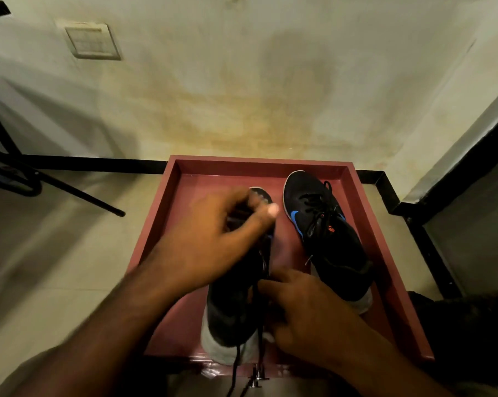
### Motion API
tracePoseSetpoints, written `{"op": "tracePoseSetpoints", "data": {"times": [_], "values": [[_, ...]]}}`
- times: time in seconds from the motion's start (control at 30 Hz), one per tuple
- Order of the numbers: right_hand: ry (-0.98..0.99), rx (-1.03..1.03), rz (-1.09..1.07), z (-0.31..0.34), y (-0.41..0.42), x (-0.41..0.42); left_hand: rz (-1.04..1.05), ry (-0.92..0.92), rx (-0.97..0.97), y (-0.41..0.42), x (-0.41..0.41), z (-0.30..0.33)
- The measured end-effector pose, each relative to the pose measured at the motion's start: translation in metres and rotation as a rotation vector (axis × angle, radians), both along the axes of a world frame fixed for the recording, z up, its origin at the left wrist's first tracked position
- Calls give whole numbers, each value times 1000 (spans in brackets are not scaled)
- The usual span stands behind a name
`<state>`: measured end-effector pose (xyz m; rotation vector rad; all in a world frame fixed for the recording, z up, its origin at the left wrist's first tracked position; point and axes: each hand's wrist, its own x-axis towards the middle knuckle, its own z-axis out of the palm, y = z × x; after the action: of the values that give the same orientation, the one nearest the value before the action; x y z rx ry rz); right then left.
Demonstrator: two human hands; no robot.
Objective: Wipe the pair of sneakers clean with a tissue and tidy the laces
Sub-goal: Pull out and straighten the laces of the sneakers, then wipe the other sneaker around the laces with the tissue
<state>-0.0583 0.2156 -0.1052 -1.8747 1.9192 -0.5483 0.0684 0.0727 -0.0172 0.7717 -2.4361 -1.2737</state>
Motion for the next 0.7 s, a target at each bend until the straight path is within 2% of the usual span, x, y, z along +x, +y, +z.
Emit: {"op": "tracePoseSetpoints", "data": {"times": [0.03, 0.07, 0.1, 0.13, 0.2, 0.3, 0.4, 0.5, 0.6, 0.7], "values": [[-51, 3, 31, 0, 0, 1, 75, -157, -244, -15, -3, -10], [-95, 7, 68, -2, -1, 2, 118, -363, -358, -19, -3, -16], [-158, 7, 113, -3, -2, 4, 112, -546, -363, -19, -2, -27], [-207, 21, 139, -4, -2, 6, 88, -628, -341, -17, -1, -37], [-305, -30, 143, 1, -1, 8, 57, -692, -314, -13, -6, -50], [-408, -151, 0, 9, -2, -2, 12, -748, -344, -10, -13, -58], [-287, -217, -219, 8, 1, -23, -80, -866, -355, -10, -14, -50], [-104, -132, -346, -3, 4, -37, -170, -1009, -316, -10, -5, -41], [2, -141, -487, -10, 1, -42, -92, -932, -356, 1, -5, -50], [-45, -209, -537, -9, -4, -44, -69, -874, -421, 11, -18, -64]]}}
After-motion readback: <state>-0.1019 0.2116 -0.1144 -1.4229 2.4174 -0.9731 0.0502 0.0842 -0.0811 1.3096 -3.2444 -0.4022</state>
